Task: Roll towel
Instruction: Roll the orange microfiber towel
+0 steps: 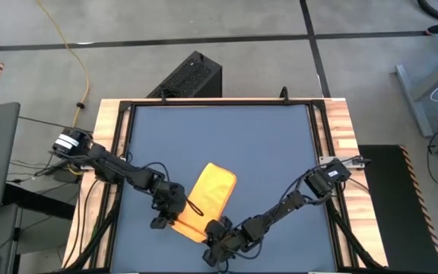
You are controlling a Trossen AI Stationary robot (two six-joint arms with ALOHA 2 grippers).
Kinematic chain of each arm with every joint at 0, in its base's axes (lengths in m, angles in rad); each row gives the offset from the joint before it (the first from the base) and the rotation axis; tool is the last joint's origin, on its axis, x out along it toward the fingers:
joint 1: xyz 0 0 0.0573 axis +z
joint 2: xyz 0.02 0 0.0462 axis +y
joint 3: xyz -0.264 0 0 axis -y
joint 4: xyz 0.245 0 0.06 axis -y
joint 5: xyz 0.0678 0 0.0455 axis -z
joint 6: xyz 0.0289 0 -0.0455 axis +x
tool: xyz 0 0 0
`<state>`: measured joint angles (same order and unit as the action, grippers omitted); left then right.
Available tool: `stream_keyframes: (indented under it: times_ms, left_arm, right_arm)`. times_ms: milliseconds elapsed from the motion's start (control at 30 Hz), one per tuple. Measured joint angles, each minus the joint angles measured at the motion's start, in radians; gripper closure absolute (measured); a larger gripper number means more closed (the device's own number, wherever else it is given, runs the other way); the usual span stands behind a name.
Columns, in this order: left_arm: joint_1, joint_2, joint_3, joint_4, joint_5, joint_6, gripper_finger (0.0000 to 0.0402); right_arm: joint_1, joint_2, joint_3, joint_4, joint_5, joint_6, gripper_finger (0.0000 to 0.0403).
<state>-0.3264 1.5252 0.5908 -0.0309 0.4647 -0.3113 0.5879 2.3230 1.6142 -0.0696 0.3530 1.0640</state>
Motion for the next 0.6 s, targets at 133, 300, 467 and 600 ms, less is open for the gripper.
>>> stream_keyframes:
  times_ms: [133, 300, 467, 600]
  left_arm:
    - [-0.017, -0.053, 0.000, 0.002, -0.036, 0.069, 0.0335]
    - [-0.132, -0.151, -0.009, 0.001, -0.152, 0.206, 0.0353]
    - [-0.273, -0.188, -0.043, 0.115, -0.306, 0.287, 0.0364]
    - [-0.364, -0.166, -0.073, 0.239, -0.465, 0.378, 0.0359]
  right_arm:
    - [0.007, 0.000, 0.000, -0.009, -0.014, 0.102, 0.0381]
    - [0.007, 0.000, 0.000, -0.017, -0.015, 0.138, 0.0376]
    - [0.006, 0.000, 0.000, -0.022, -0.014, 0.142, 0.0378]
    - [-0.001, 0.000, -0.001, -0.021, -0.017, 0.150, 0.0373]
